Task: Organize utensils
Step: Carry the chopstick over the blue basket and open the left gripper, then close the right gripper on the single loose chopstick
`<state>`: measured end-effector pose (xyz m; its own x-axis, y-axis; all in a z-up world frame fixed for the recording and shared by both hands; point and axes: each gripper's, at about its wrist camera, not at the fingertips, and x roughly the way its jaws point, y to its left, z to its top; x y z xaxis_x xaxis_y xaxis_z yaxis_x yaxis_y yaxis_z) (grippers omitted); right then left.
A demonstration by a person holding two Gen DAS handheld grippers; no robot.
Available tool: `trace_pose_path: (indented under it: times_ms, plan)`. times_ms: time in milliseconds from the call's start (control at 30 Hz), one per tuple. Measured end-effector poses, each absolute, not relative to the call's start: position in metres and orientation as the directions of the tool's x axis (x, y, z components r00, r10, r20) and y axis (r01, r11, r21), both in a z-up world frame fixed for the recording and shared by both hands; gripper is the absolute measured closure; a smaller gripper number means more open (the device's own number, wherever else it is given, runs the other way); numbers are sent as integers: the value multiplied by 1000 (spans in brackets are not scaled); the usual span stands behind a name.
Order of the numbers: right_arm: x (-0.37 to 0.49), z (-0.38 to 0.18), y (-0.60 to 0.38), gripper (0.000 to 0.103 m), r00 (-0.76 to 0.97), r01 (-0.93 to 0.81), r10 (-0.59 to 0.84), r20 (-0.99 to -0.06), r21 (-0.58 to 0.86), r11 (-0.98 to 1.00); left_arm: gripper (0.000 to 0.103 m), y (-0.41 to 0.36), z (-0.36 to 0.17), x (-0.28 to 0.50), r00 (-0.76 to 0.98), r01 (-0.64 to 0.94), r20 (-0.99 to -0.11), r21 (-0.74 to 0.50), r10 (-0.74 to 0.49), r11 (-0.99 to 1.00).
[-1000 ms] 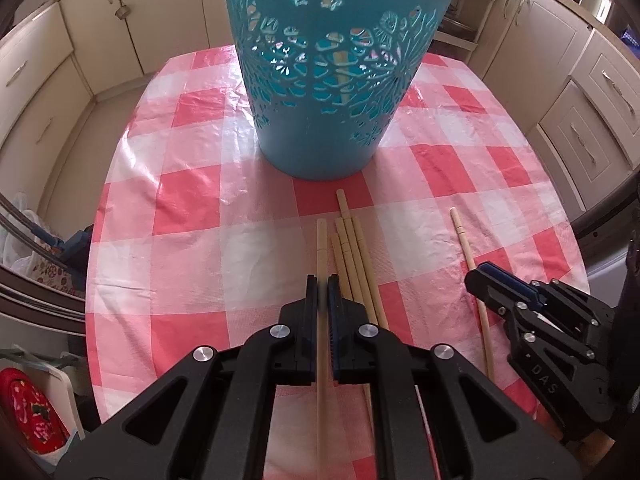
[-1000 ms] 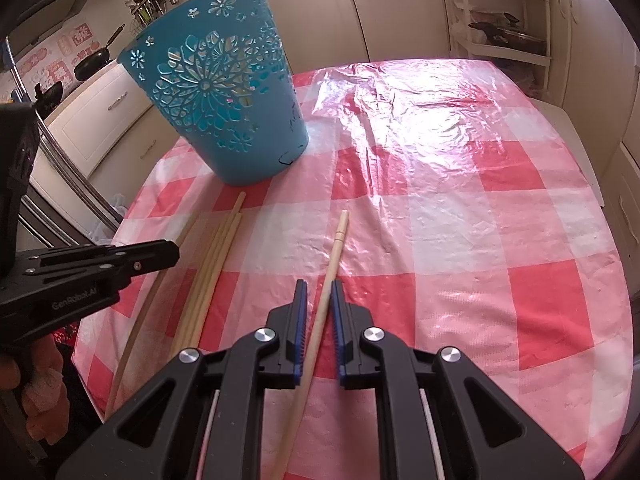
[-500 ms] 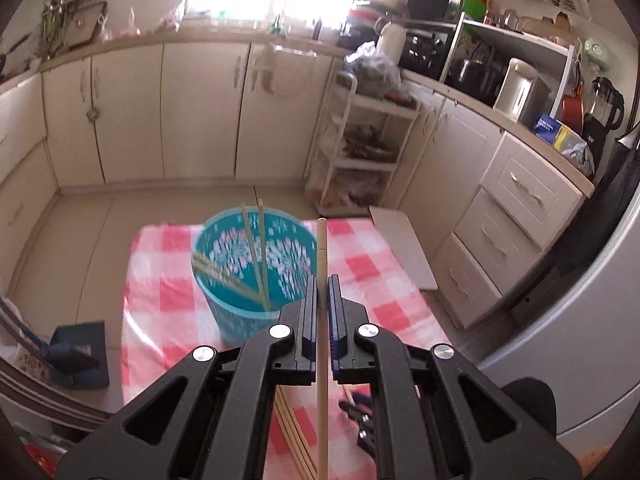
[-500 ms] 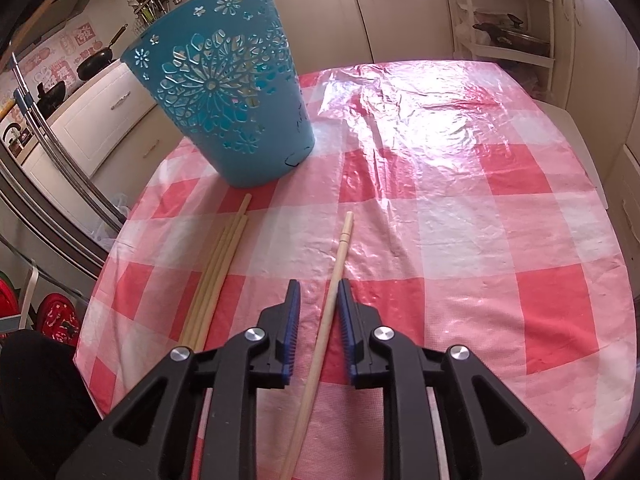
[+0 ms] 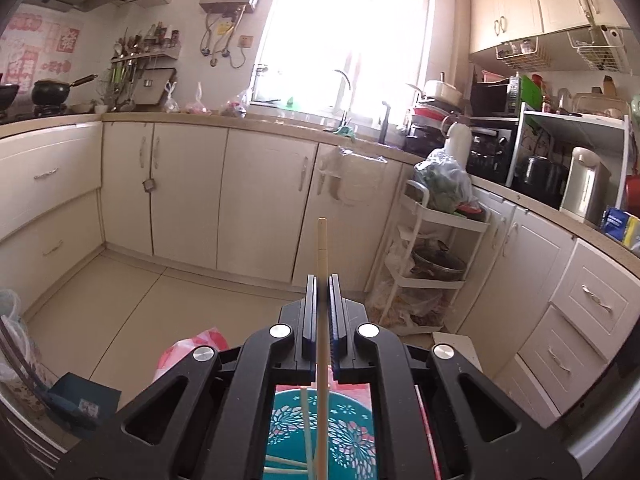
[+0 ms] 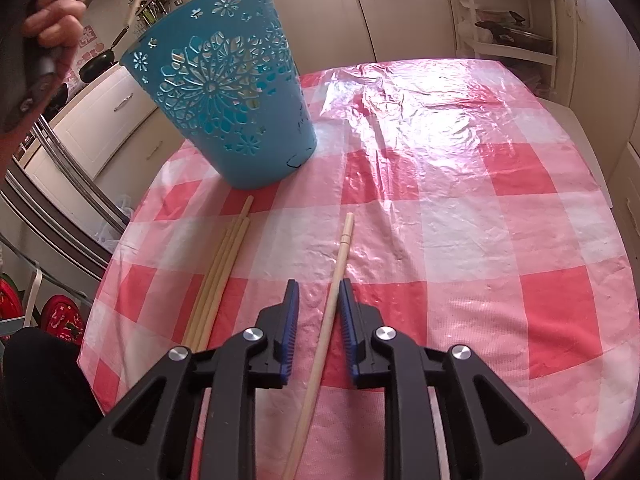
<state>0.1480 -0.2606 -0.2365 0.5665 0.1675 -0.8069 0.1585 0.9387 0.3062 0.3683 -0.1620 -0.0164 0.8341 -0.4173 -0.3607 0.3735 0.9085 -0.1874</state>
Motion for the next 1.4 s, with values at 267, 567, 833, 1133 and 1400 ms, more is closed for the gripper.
trace_pose_path:
  times_ms: [267,567,833,1133,1400]
  plan:
    - [149,-237,-261,82,566,157,166,-807,304,940,97,-163,-76,377,802,325,-505,-80,-319,942]
    - [148,-236,-257,82,568,145,150,-809,278,949,23,-104,-69,311,829,258,-511,-9,-226,966]
    - [145,-237,-257,77,579,139,166,-798,296,945,9,-34,-94,301,839,49,-540,-41,-63,998]
    - [150,-234,-248,78,545,162,107,-832,230,960,9,-24,-99,309,814,33,-581,10,-21,999]
    - [154,-234,-242,92,516,156,14,-857,110,982,9,-26,-99,306,805,55,-593,44,-18,998]
